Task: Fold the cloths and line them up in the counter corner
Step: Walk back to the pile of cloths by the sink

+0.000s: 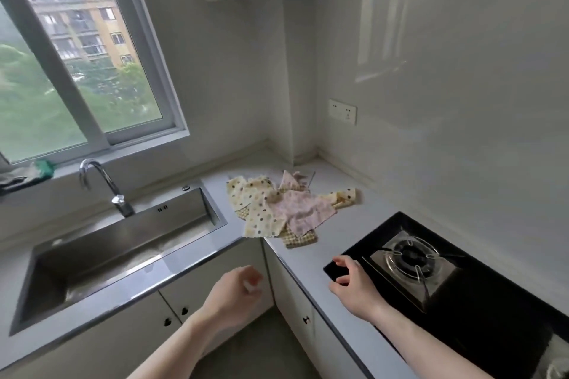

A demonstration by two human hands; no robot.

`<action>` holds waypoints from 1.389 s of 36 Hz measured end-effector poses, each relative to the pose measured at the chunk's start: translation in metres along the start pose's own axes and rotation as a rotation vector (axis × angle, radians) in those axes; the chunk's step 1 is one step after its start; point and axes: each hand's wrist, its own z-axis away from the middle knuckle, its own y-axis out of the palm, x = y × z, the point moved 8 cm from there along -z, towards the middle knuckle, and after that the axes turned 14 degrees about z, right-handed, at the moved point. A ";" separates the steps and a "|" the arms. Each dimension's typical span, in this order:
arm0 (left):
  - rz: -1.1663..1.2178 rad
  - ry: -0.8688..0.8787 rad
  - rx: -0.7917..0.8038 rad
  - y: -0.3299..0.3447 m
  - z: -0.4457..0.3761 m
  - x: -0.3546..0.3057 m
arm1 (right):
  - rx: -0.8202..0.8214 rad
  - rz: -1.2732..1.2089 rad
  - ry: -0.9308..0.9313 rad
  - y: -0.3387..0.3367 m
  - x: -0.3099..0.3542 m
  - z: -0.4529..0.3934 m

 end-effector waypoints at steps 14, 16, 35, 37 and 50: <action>-0.118 0.033 0.044 -0.061 -0.155 0.030 | -0.005 0.085 0.030 0.017 0.051 -0.117; -0.149 0.049 0.078 -0.058 -0.180 0.030 | -0.041 0.078 0.057 0.014 0.045 -0.126; -0.306 0.442 0.388 -0.001 -0.432 0.076 | -0.215 0.150 0.306 0.063 0.014 -0.258; -0.322 0.479 0.372 0.008 -0.450 0.088 | -0.237 0.176 0.296 0.070 0.008 -0.274; -0.099 0.747 0.129 0.053 -0.487 0.155 | -0.593 0.496 0.174 0.144 -0.042 -0.318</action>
